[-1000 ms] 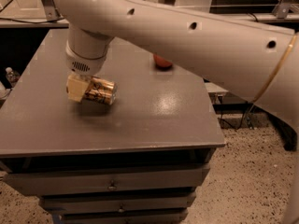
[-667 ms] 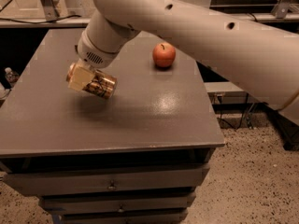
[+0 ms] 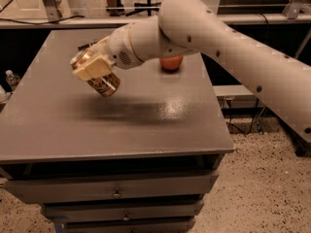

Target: Place orange can upright

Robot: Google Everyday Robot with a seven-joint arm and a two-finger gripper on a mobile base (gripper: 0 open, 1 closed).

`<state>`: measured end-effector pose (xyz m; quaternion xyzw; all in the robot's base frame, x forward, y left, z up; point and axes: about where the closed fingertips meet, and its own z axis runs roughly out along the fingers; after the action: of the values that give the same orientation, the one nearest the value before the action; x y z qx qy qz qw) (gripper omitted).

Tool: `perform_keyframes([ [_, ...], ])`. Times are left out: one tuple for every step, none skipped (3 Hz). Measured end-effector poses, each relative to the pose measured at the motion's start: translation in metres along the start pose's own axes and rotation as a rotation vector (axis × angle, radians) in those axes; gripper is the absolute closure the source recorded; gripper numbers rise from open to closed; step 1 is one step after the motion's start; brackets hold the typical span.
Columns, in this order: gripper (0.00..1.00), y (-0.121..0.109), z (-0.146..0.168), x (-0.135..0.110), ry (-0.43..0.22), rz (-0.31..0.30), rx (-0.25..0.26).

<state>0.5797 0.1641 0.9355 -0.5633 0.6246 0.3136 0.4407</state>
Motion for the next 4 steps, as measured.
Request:
perform_keyframes([
  [1.0, -0.005, -0.017, -0.008, -0.204, 0.053, -0.002],
  [1.0, -0.007, -0.031, -0.005, -0.327, 0.092, 0.004],
  [1.0, -0.003, -0.038, 0.002, -0.365, 0.089, 0.01],
  [1.0, 0.003, -0.039, 0.013, -0.357, 0.076, 0.015],
])
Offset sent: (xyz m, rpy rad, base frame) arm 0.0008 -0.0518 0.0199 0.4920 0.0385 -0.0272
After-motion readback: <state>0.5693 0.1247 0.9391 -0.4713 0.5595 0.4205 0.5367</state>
